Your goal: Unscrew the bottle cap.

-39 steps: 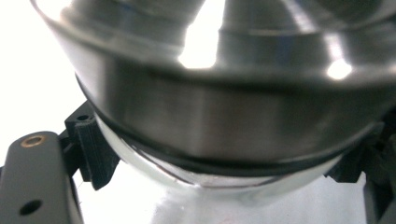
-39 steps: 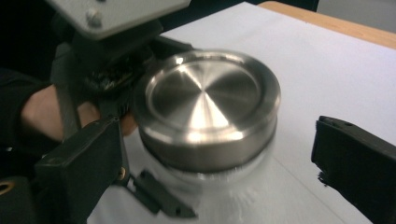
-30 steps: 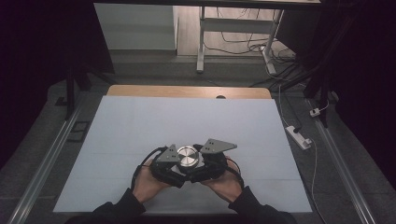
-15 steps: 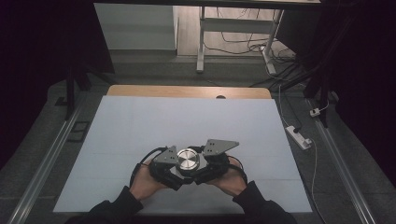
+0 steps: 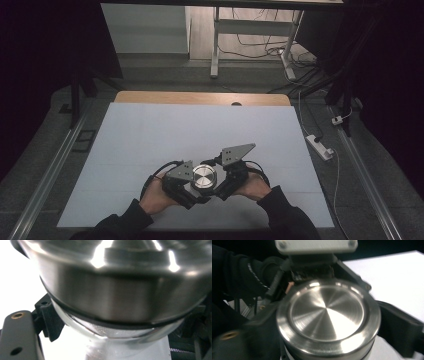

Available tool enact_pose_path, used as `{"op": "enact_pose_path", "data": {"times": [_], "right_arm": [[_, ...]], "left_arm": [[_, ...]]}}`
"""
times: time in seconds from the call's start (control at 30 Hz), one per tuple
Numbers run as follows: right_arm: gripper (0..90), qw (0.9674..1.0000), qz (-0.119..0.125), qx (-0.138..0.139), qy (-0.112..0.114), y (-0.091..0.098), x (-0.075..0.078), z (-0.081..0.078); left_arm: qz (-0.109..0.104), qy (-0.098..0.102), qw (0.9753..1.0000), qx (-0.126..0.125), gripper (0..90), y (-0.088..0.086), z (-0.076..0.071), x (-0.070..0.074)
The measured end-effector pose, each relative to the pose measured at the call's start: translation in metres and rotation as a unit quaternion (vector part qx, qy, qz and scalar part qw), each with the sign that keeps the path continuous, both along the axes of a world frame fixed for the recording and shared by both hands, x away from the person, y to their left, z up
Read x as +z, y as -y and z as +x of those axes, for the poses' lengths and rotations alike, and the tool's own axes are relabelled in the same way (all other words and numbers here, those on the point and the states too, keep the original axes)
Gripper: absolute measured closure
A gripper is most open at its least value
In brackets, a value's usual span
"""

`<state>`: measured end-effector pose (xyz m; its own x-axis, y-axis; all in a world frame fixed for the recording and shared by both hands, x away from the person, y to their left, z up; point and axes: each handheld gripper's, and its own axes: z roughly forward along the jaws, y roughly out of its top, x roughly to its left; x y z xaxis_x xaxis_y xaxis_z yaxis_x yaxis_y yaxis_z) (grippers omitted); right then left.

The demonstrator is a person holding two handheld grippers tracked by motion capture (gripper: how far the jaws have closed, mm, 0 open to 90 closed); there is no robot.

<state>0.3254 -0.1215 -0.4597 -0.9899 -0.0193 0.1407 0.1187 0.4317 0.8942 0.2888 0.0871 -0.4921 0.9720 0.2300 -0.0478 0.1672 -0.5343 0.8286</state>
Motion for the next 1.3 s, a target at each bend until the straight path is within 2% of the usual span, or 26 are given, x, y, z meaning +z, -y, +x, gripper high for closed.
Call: {"op": "enact_pose_path", "data": {"times": [0.13,0.23,0.4,0.5,0.53,0.57,0.63,0.8,0.9,0.93,1.0,1.1,1.2,1.27,1.3], "right_arm": [[0.0,0.9991,-0.026,-0.034,0.004,-0.003,0.003,-0.004],[0.0,0.9962,-0.039,-0.078,0.01,-0.005,0.008,-0.007],[0.0,0.9861,-0.038,-0.161,0.013,-0.006,0.013,-0.011],[2.2,0.9797,-0.029,-0.198,0.019,-0.007,0.014,-0.016],[2.2,0.9797,-0.029,-0.198,0.019,-0.007,0.014,-0.016],[4.1,0.9759,-0.033,-0.214,0.031,-0.011,0.014,-0.021],[4.9,0.973,-0.035,-0.226,0.035,-0.015,0.013,-0.024],[6.3,0.9634,-0.041,-0.262,0.042,-0.022,0.01,-0.028],[8.9,0.9613,-0.043,-0.269,0.043,-0.025,0.008,-0.03],[12.9,0.9608,-0.041,-0.271,0.045,-0.025,0.007,-0.031],[17.4,0.9619,-0.039,-0.265,0.055,-0.025,0.008,-0.032],[17.6,0.9621,-0.037,-0.263,0.06,-0.024,0.008,-0.033],[17.7,0.9708,-0.031,-0.231,0.057,-0.02,0.009,-0.031],[17.7,0.9771,-0.032,-0.204,0.052,-0.017,0.011,-0.028],[17.7,0.9804,-0.031,-0.188,0.051,-0.015,0.011,-0.027]], "left_arm": [[-0.003,-0.003,0.9996,0.026,15.6,-0.004,0.002,0.0],[-0.001,-0.006,0.9988,0.048,15.6,-0.006,0.004,0.0],[0.007,-0.005,0.9966,0.082,15.6,-0.007,0.006,-0.001],[0.011,-0.008,0.9947,0.102,15.6,-0.007,0.006,-0.002],[0.011,-0.008,0.9947,0.102,15.6,-0.007,0.006,-0.002],[0.014,-0.009,0.9937,0.111,15.6,-0.006,0.007,-0.002],[0.019,-0.006,0.993,0.117,15.6,-0.006,0.007,-0.002],[0.021,-0.009,0.9916,0.127,15.6,-0.003,0.005,-0.002],[0.021,-0.009,0.9915,0.128,15.6,-0.002,0.005,-0.002],[0.022,-0.008,0.9917,0.126,15.6,-0.001,0.005,-0.002],[0.021,-0.008,0.9922,0.123,15.6,-0.001,0.005,-0.002],[0.02,-0.007,0.9931,0.115,15.6,-0.003,0.005,-0.001],[0.01,-0.008,0.996,0.088,15.6,-0.005,0.005,0.0],[0.011,-0.008,0.9967,0.08,15.6,-0.006,0.005,0.0],[0.008,-0.01,0.9979,0.064,15.6,-0.006,0.004,0.0]]}}
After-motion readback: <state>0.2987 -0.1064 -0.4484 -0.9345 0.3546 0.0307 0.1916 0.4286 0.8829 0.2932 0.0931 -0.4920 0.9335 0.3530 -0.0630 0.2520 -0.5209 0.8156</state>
